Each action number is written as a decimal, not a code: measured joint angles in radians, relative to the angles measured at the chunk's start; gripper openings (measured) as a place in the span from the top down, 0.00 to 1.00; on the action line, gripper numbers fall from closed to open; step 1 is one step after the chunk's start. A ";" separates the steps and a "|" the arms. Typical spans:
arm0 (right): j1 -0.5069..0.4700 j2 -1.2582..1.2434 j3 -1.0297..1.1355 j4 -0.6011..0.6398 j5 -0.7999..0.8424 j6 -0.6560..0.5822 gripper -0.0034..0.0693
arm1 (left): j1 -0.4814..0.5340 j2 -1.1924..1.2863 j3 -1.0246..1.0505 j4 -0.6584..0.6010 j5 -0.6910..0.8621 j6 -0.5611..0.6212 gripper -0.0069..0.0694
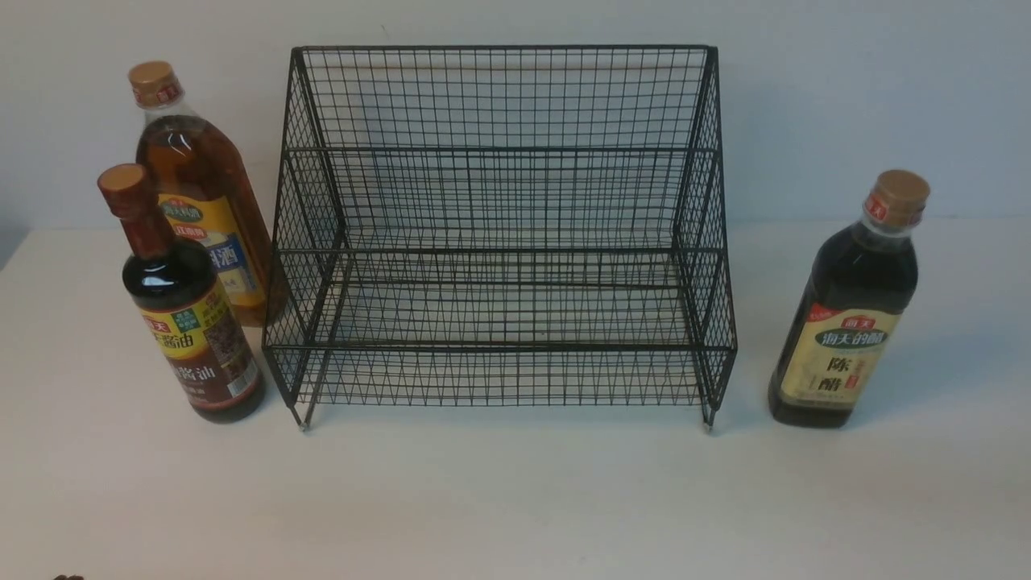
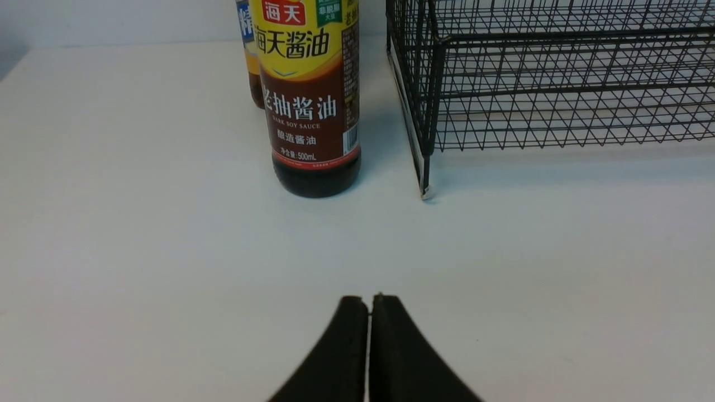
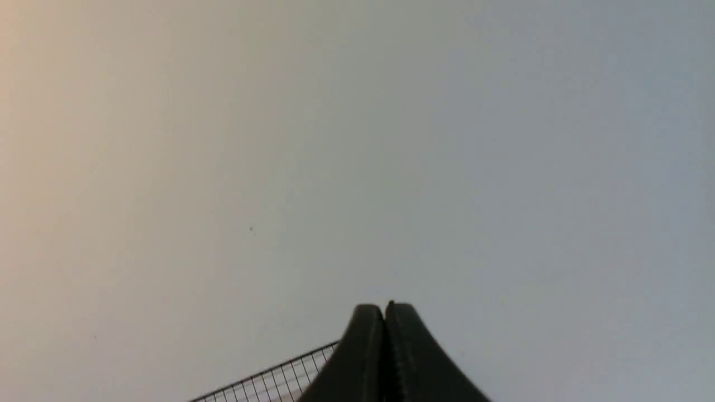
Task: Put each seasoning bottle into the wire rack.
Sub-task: Use the right arm to grab the condiment bottle closest to it
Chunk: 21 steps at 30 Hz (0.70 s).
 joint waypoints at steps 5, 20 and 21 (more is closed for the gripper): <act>0.000 0.000 -0.005 -0.040 -0.107 0.000 0.97 | 0.000 0.000 0.000 0.000 0.000 0.000 0.92; 0.000 0.695 -0.439 -0.512 -0.016 0.043 0.97 | 0.000 0.000 0.000 0.000 0.000 0.000 0.92; 0.000 0.742 -0.463 -0.515 -0.015 0.043 0.97 | 0.000 0.000 0.000 0.000 0.000 0.000 0.92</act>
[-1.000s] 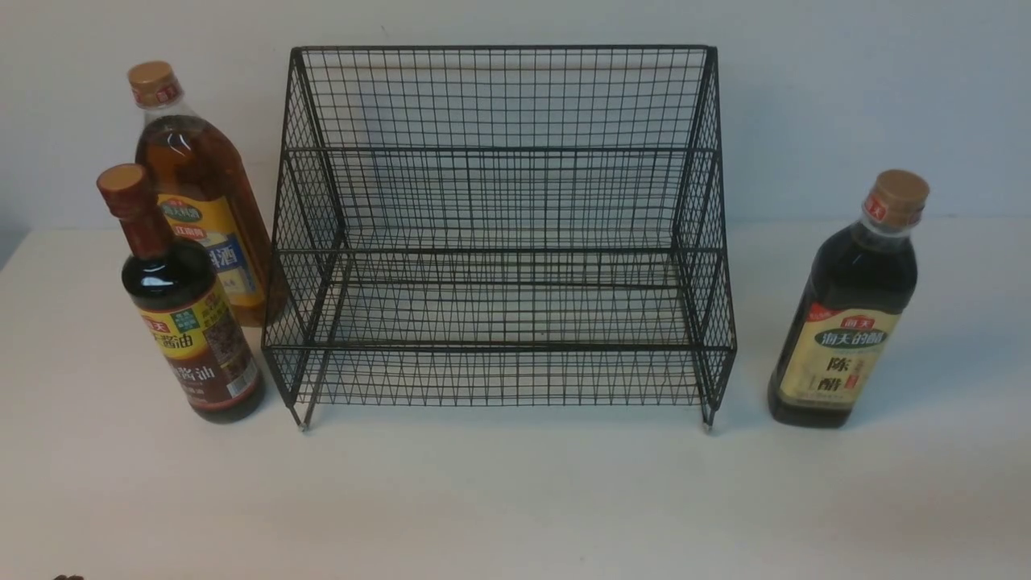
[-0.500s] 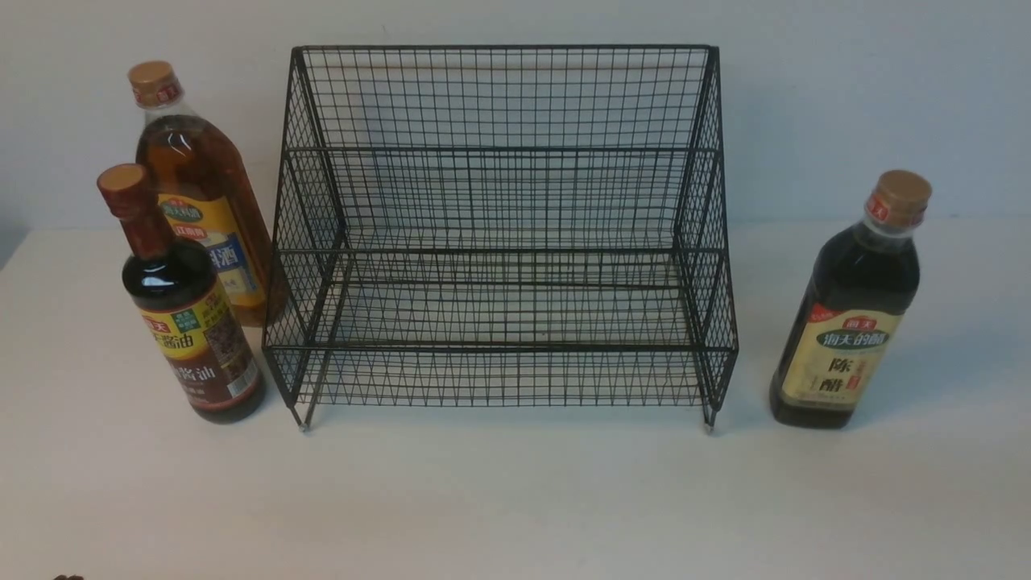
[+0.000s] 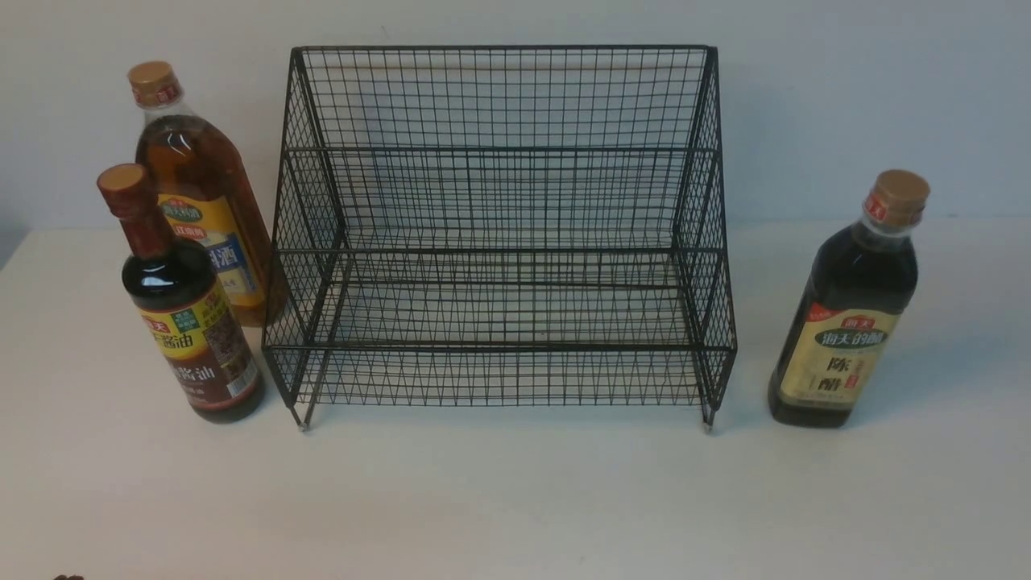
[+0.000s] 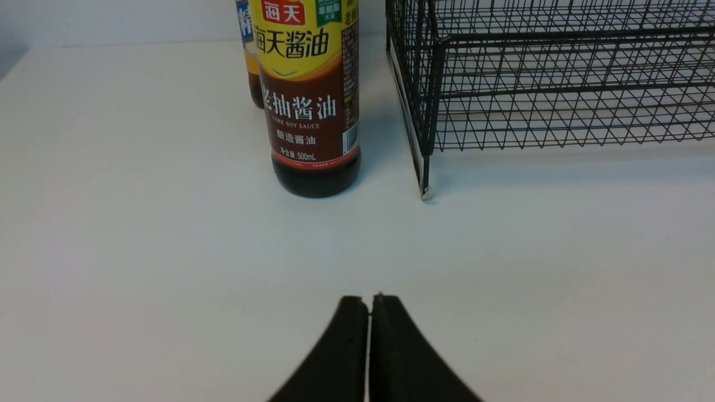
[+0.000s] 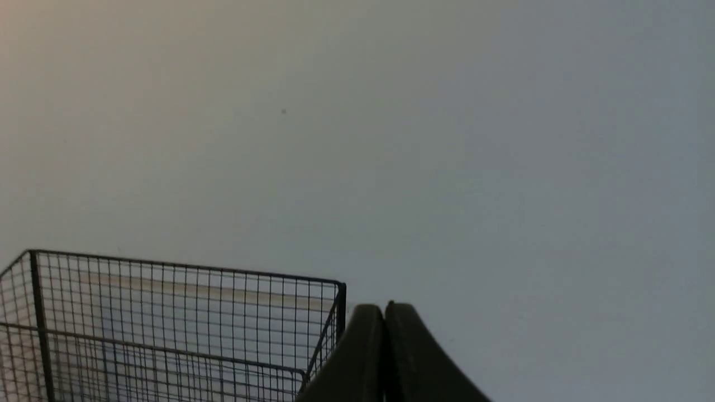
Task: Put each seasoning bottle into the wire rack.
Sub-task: Use the right arm to grab the condiment bottle closest to it
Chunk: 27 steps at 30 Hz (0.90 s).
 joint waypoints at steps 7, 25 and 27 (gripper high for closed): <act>0.000 0.244 -0.122 -0.008 0.004 0.001 0.94 | 0.000 0.000 0.000 0.000 0.000 0.000 0.92; 0.000 0.594 -0.218 0.045 -0.163 0.002 0.17 | 0.000 0.000 0.000 0.000 0.000 0.000 0.92; 0.000 0.608 -0.218 0.045 -0.167 0.002 0.16 | 0.000 0.000 0.000 0.000 0.000 0.000 0.92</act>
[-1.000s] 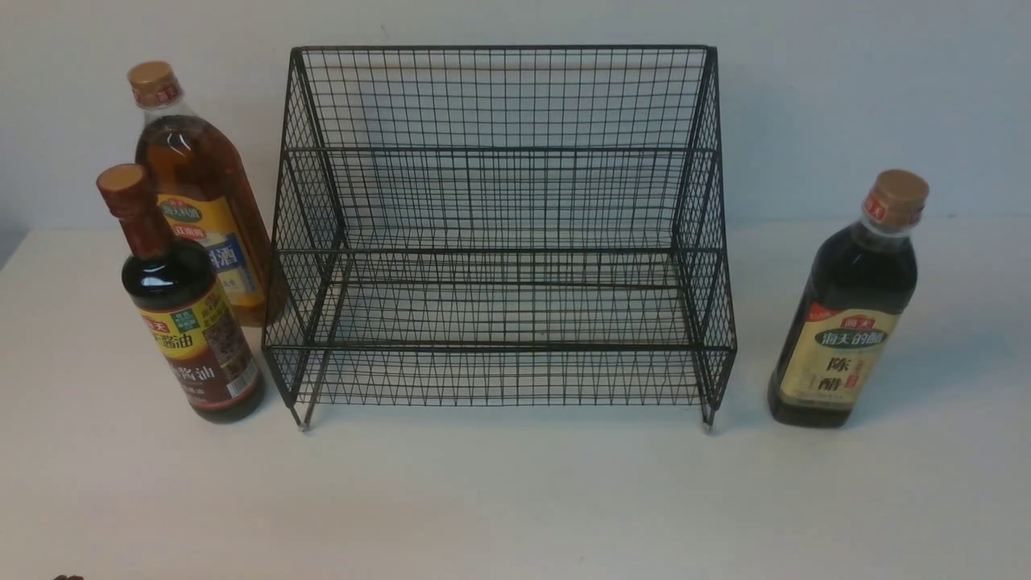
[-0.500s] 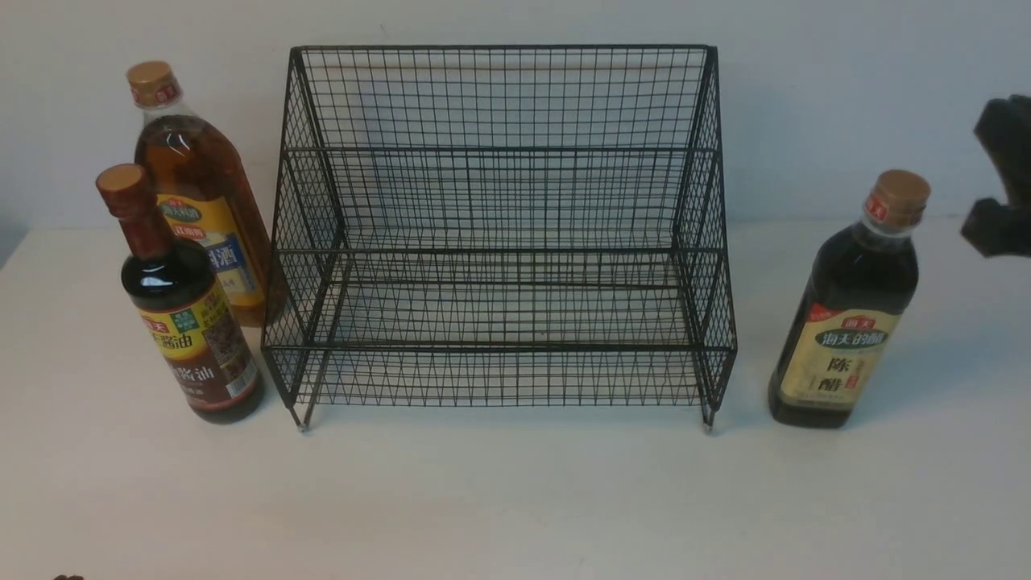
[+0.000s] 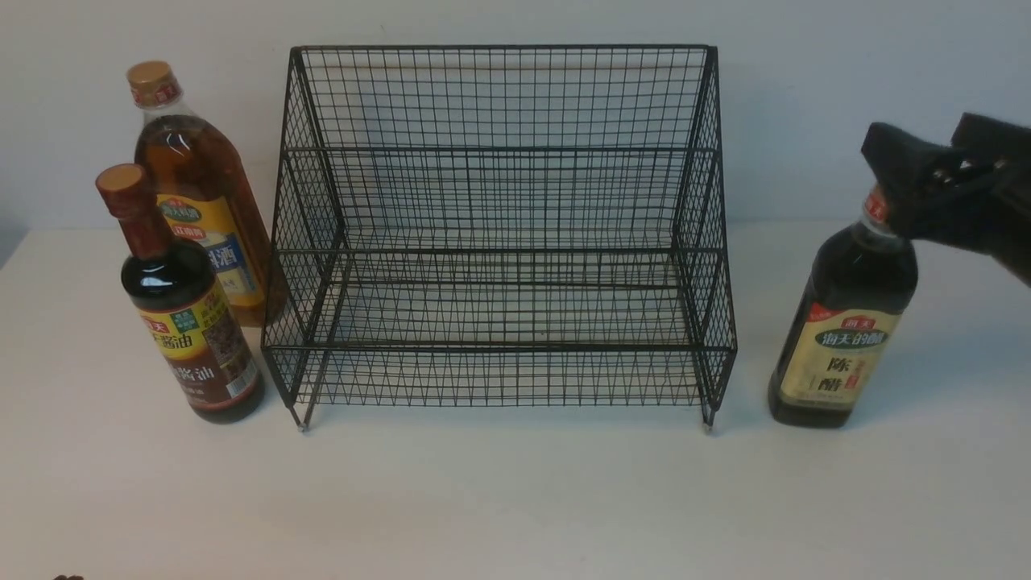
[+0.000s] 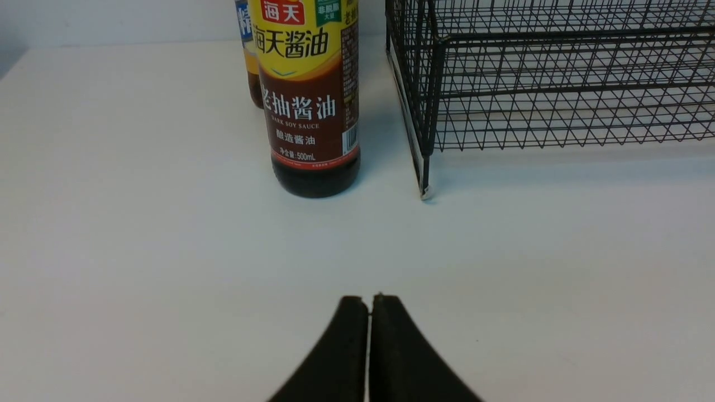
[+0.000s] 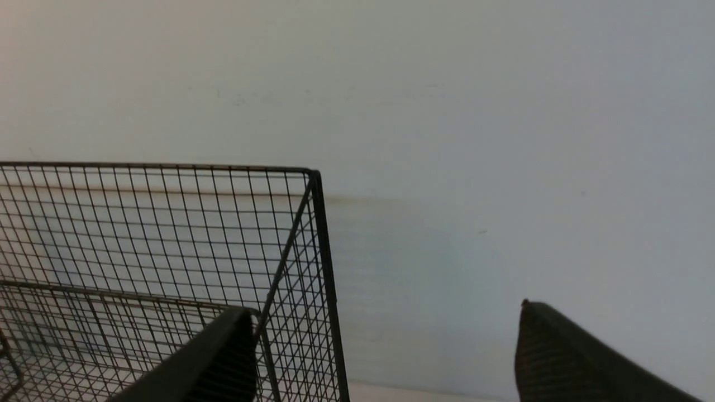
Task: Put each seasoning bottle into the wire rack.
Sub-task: Use the right arm to grab the condiment bottle closest to it
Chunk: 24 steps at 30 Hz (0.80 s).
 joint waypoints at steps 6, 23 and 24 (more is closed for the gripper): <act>0.000 0.067 0.000 -0.003 0.000 0.000 0.14 | 0.000 0.000 0.000 0.000 0.000 0.000 0.92; 0.000 0.141 -0.002 -0.064 -0.029 -0.015 0.49 | 0.000 0.000 0.000 0.000 0.000 0.000 0.92; 0.000 0.141 -0.002 -0.064 -0.029 -0.015 0.49 | 0.000 0.000 0.000 0.000 0.000 0.000 0.92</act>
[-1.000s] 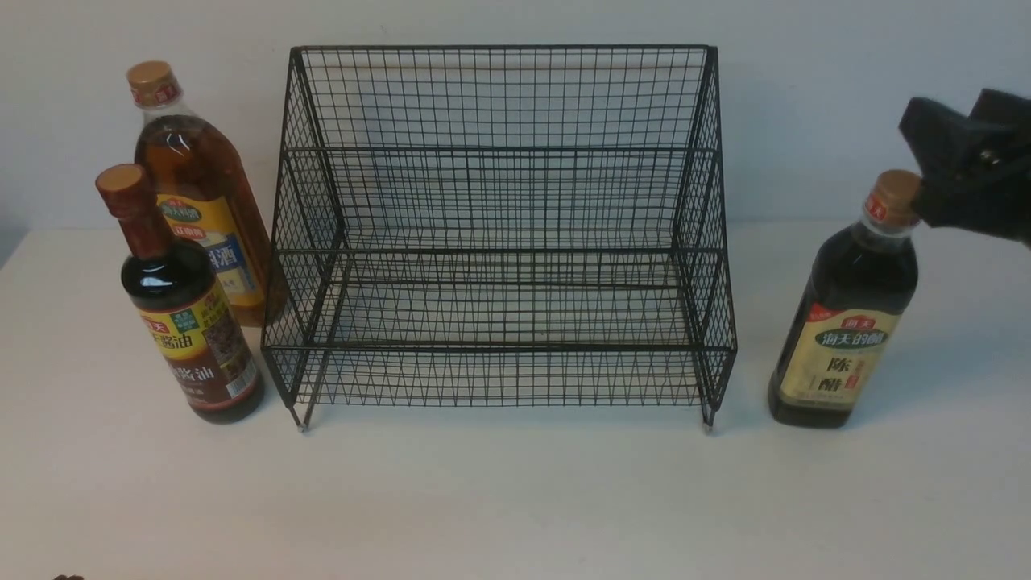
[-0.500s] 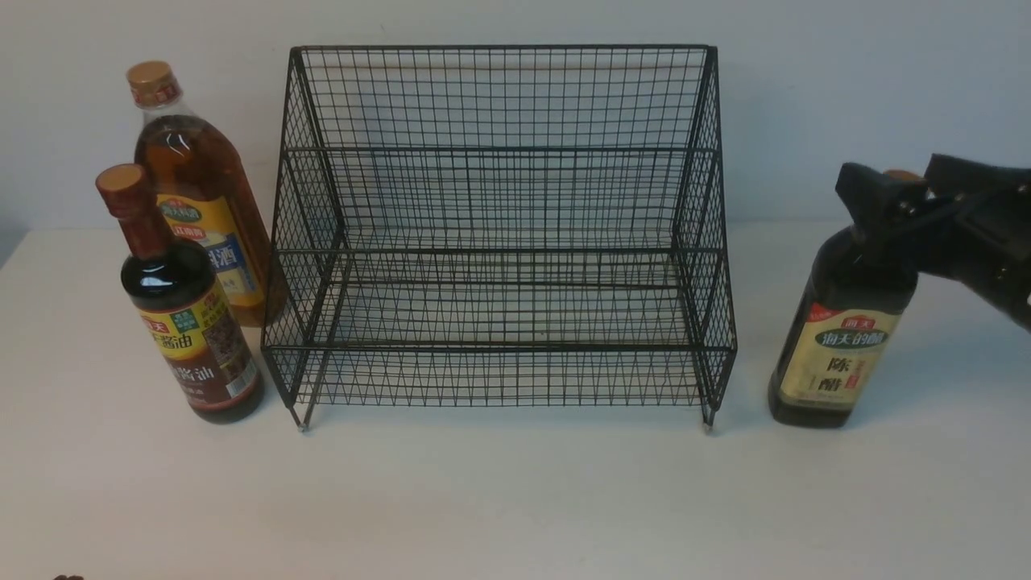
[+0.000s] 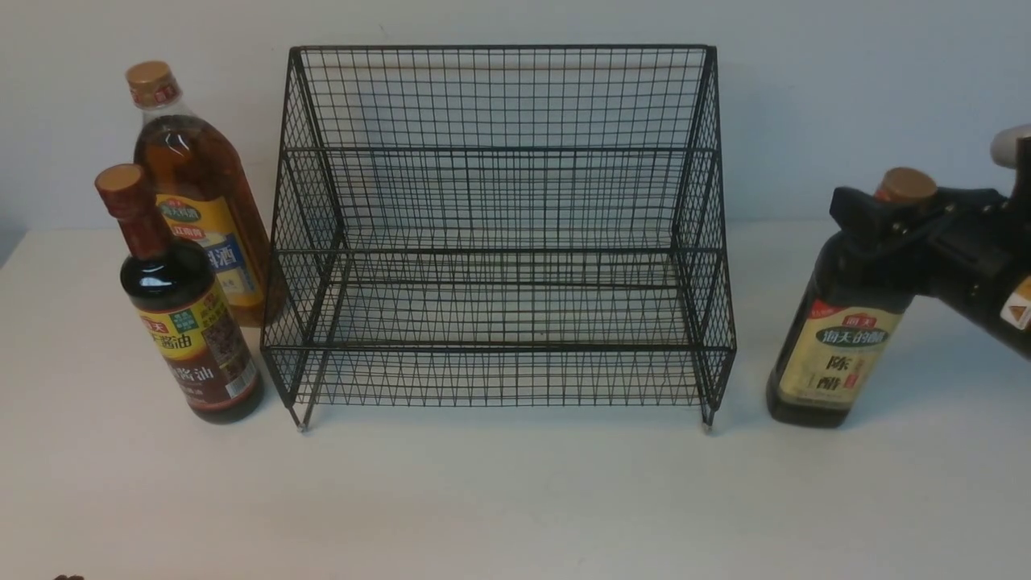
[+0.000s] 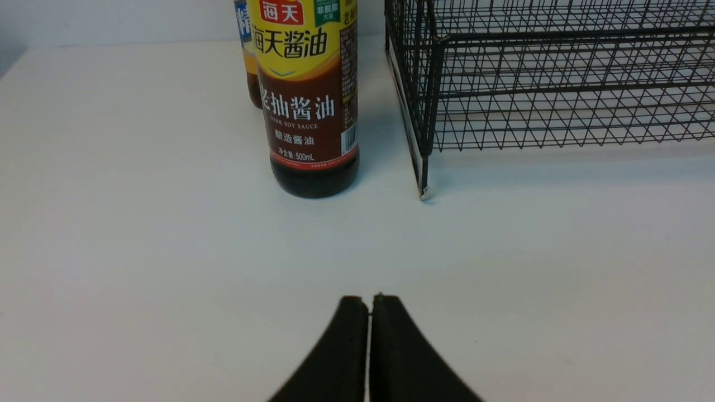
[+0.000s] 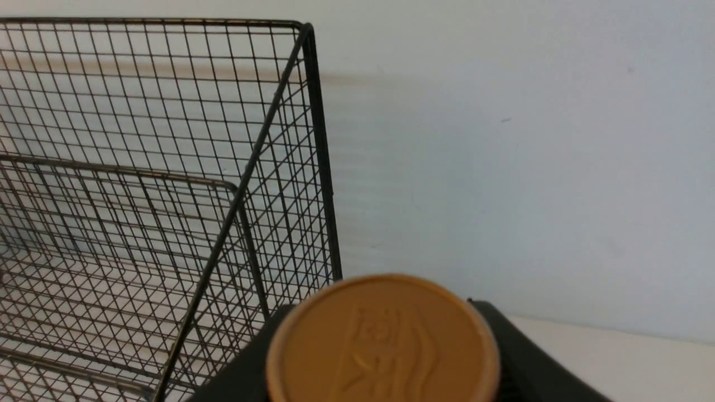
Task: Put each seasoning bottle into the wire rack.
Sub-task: Use the right arm to grab the condiment bottle closest to it, then use the right arm to put the condiment bottle back on the shelf
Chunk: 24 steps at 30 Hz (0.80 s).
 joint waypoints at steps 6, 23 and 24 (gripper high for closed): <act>0.000 -0.009 0.000 -0.001 0.000 -0.011 0.50 | 0.000 0.000 0.000 0.000 0.000 0.000 0.92; 0.069 -0.176 -0.263 -0.086 0.377 0.028 0.52 | 0.000 0.000 0.000 0.000 0.000 0.000 0.92; 0.073 -0.176 -0.269 -0.087 0.388 0.031 0.52 | 0.000 0.000 0.000 0.000 0.000 0.000 0.92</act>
